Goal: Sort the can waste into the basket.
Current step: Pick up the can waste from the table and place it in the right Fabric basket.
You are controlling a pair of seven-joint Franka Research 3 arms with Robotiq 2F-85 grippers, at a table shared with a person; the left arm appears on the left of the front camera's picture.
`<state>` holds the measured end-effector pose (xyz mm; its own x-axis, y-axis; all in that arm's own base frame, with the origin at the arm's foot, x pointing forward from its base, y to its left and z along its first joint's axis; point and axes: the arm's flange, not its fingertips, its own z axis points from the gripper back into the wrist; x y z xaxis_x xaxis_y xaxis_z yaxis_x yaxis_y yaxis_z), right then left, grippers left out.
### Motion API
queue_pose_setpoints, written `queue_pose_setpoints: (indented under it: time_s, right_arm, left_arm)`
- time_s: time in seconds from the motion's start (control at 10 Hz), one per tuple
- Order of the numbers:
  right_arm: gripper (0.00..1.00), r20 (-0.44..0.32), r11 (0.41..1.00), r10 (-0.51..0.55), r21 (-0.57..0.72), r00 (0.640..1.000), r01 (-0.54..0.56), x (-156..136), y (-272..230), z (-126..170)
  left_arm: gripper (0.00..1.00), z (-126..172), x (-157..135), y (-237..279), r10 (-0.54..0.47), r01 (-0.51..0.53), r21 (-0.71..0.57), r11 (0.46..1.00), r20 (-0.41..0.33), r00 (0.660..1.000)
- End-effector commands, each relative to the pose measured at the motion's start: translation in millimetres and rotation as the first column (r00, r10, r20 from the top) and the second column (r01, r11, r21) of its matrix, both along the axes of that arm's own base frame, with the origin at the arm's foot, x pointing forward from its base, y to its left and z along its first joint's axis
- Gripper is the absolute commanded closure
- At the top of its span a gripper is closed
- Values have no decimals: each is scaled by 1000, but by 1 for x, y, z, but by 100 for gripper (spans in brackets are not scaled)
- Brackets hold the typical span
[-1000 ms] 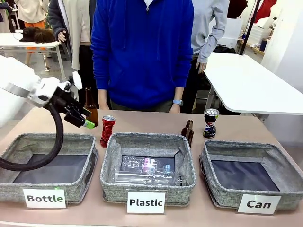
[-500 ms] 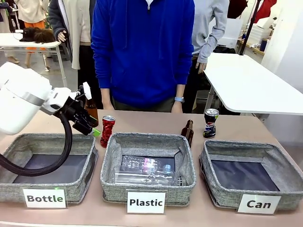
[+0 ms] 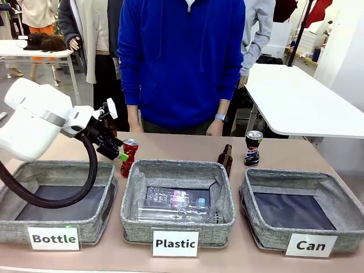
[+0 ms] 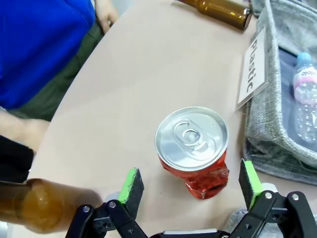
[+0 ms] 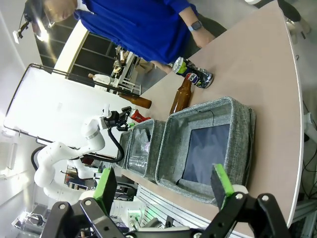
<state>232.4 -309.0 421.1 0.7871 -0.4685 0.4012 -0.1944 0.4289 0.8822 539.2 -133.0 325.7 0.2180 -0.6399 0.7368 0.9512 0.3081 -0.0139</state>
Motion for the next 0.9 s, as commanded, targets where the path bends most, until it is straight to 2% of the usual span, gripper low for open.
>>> queue_pose_setpoints:
  time_s: [0.0, 0.6, 0.8]
  right_arm:
    - [0, 37, 1000, 2, -2, 999, -2, 1, -2, 1]
    - [0, 37, 1000, 2, -2, 999, -2, 1, -2, 1]
    - [0, 37, 1000, 2, -2, 999, -2, 1, -2, 1]
  left_arm:
    - [0, -12, 8, -4, 2, -2, -19, 1000, 19, 1000]
    - [0, -30, 15, -14, -26, 25, -66, 997, -10, 1000]
    - [0, -28, 12, -15, -81, 79, -77, 994, -23, 996]
